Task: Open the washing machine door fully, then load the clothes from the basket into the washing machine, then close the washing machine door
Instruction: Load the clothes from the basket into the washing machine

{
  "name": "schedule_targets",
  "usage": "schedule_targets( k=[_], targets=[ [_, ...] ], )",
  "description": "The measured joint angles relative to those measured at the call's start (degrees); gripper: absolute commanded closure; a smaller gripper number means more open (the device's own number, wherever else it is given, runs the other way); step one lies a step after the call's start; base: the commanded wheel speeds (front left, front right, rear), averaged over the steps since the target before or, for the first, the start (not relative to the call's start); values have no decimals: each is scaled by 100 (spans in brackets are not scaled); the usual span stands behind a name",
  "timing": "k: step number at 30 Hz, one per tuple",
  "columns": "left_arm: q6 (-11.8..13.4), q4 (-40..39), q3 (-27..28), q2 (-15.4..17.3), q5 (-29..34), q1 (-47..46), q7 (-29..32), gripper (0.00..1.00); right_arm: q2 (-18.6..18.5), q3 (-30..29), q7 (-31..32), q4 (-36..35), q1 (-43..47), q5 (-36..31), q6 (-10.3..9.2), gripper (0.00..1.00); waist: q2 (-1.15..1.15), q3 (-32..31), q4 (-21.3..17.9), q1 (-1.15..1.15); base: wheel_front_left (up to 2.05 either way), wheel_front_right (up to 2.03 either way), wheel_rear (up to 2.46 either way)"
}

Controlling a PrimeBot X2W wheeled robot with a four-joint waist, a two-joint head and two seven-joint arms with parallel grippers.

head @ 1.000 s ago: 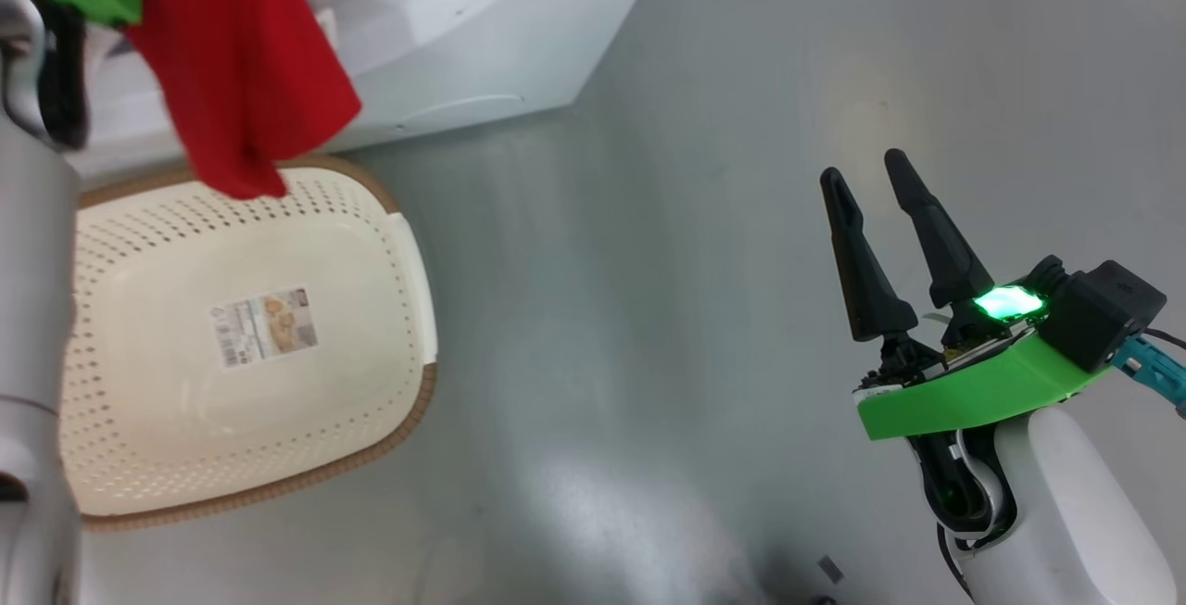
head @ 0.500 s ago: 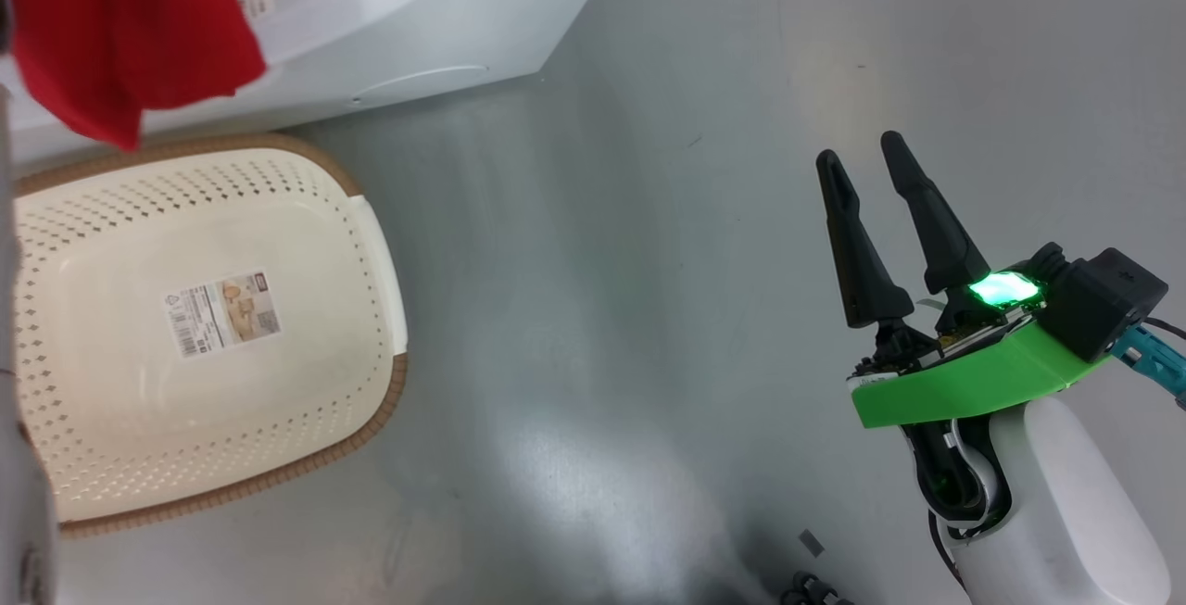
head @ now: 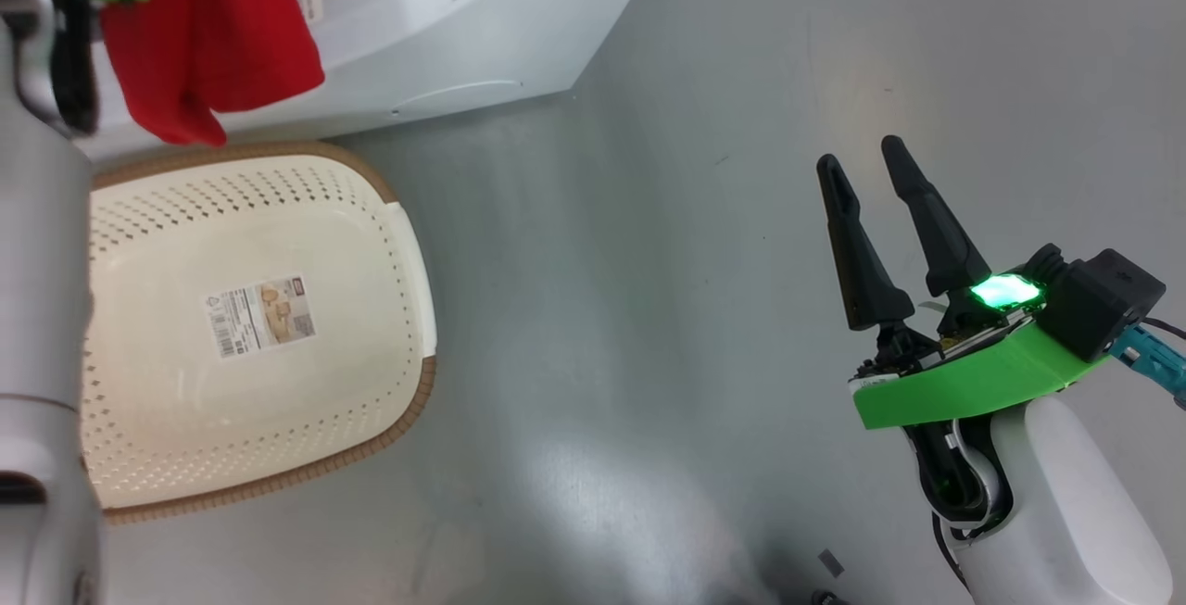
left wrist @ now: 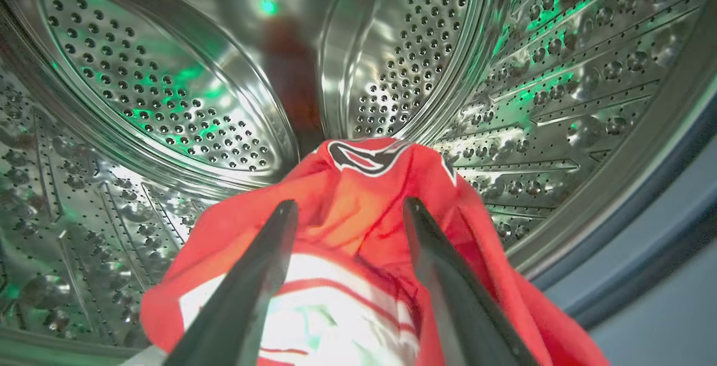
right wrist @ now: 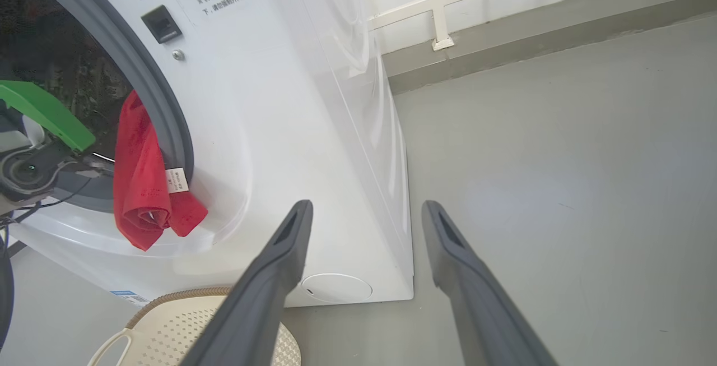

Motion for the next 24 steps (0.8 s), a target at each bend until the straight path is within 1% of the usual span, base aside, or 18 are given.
schedule_targets(
  k=[11,16,24],
  targets=[
    [-44,-379,15,-154,0,605,0,0,-66,20,0,67,13,0,0,0,0,-336,135,0,0,0,0],
    [-99,-599,34,-152,-1,974,0,0,-120,20,0,77,26,1,0,0,0,-485,220,0,0,0,0],
    [-202,-1293,135,-118,-19,1854,0,0,-200,14,0,96,155,2,0,0,0,-677,357,0,0,0,0]
  ],
)
